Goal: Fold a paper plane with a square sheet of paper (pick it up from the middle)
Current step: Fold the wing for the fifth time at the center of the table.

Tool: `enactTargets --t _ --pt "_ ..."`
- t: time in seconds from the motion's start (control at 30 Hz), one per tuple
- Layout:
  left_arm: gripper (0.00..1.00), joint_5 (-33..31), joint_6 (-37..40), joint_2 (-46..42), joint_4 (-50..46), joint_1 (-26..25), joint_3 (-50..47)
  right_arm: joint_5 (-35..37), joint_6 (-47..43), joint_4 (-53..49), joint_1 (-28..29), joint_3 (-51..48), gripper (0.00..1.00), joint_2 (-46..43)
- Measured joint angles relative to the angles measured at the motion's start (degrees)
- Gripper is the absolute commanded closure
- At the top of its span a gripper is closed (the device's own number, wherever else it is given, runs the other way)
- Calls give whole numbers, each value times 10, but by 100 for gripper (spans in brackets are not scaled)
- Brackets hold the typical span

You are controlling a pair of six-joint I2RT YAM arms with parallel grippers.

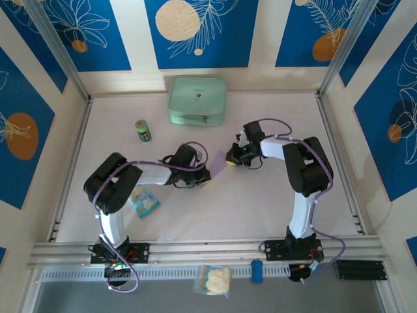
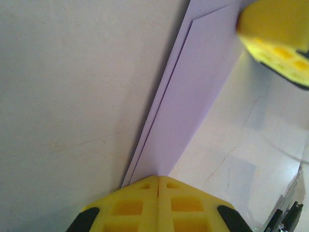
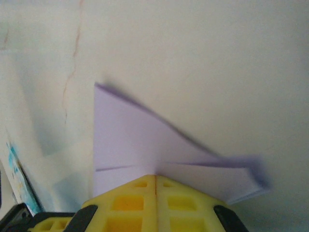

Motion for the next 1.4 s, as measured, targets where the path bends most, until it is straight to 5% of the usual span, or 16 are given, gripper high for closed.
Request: enactTargets --t 0.63,0.87,1.13,1.4 --pt "100 3 1 0 -17 0 8 51 38 32 -79 -18 96 -44" --pt "100 5 3 1 -34 0 17 67 52 55 -26 -81 96 -154" --pt "100 5 7 1 -53 0 26 50 62 60 54 -74 97 -92" --pt "99 10 20 1 -77 0 40 48 66 61 62 -66 97 -46"
